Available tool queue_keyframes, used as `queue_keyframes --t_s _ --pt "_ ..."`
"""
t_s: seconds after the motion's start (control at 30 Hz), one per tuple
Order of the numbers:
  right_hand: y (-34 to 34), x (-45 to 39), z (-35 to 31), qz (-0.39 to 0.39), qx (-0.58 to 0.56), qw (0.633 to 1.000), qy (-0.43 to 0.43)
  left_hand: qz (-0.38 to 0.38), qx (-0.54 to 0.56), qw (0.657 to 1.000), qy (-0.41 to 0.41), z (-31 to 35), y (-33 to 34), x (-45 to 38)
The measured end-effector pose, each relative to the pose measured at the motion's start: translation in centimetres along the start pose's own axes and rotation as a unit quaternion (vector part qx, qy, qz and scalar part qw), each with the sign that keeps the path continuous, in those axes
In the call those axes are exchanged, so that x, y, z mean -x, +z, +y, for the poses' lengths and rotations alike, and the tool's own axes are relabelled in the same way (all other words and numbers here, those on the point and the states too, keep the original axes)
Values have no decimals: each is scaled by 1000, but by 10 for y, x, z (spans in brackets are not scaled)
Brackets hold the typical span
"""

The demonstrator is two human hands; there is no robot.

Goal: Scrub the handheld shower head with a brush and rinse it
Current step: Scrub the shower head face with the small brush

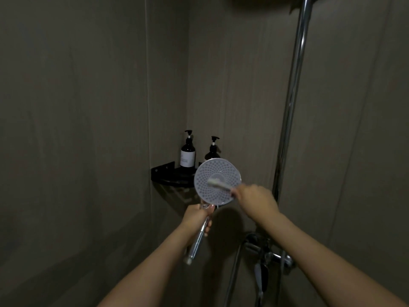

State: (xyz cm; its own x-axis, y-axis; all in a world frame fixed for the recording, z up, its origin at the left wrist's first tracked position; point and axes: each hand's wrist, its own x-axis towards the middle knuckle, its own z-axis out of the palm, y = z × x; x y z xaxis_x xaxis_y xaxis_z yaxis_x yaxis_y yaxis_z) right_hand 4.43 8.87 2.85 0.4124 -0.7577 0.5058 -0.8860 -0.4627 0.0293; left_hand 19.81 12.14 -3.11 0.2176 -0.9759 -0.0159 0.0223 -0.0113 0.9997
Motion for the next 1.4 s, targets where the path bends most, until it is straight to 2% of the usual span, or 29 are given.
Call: queue_keyframes --t_s 0.07,0.13,0.2,0.23,0.33,0.37,0.4,0.47,0.5,0.6,0.63,0.67,0.73,0.77,0.8,0.87,0.93,1.0,1.13,1.23,1.27,1.33,1.4 --pt "-9 -5 3 34 -16 997 71 6 -3 1000 4 2 2 0" --pt "-7 -7 -5 30 5 1000 4 15 -2 1000 5 2 1 0" --pt "-1 0 -22 -30 -1 999 -43 20 -6 1000 5 2 -1 0" --pt "-2 0 -24 -38 -13 999 -19 20 -11 1000 5 2 -2 0" --pt "-7 -7 -14 9 -93 990 107 16 -25 1000 8 2 -4 1" --pt "-7 -7 -16 13 -78 991 103 19 -28 999 9 2 -4 2" --pt "-3 -6 -21 12 -68 996 60 23 -30 999 8 2 -4 2" --pt "3 2 -37 -23 -48 999 9 29 -34 999 13 3 -5 2" --pt "3 2 -36 -25 -46 998 20 26 -36 999 16 4 -6 3" --pt "-9 -5 -18 37 -82 991 103 20 -41 999 22 9 -6 5" --pt "-11 -5 -17 43 -59 993 92 22 -41 999 21 9 -6 5" --pt "-7 -2 -20 44 -44 997 46 25 -38 999 18 9 -6 6" --pt "-2 11 -33 -5 4 1000 -7 30 -30 999 18 9 -7 5" --pt "-1 12 -28 -8 9 1000 10 28 -27 999 17 9 -9 4" --pt "-1 9 -17 25 -8 999 42 27 -25 999 16 9 -10 4" --pt "-9 9 -3 53 -25 989 135 32 -19 999 17 8 -13 5" --pt "-5 14 -5 46 -3 996 81 36 -12 999 16 6 -15 5" --pt "4 23 -16 -4 17 1000 26 35 -7 999 13 3 -16 4" --pt "-1 15 -2 37 -18 993 108 28 -4 1000 10 5 -13 5" --pt "6 22 -13 -10 -5 1000 6 25 9 1000 10 7 -11 6" --pt "7 23 -12 -11 -6 1000 15 21 9 1000 8 7 -11 6" --pt "5 18 -5 33 -24 996 85 15 7 1000 5 9 -9 5" --pt "2 16 -8 34 -36 993 106 24 6 1000 3 9 -7 5"
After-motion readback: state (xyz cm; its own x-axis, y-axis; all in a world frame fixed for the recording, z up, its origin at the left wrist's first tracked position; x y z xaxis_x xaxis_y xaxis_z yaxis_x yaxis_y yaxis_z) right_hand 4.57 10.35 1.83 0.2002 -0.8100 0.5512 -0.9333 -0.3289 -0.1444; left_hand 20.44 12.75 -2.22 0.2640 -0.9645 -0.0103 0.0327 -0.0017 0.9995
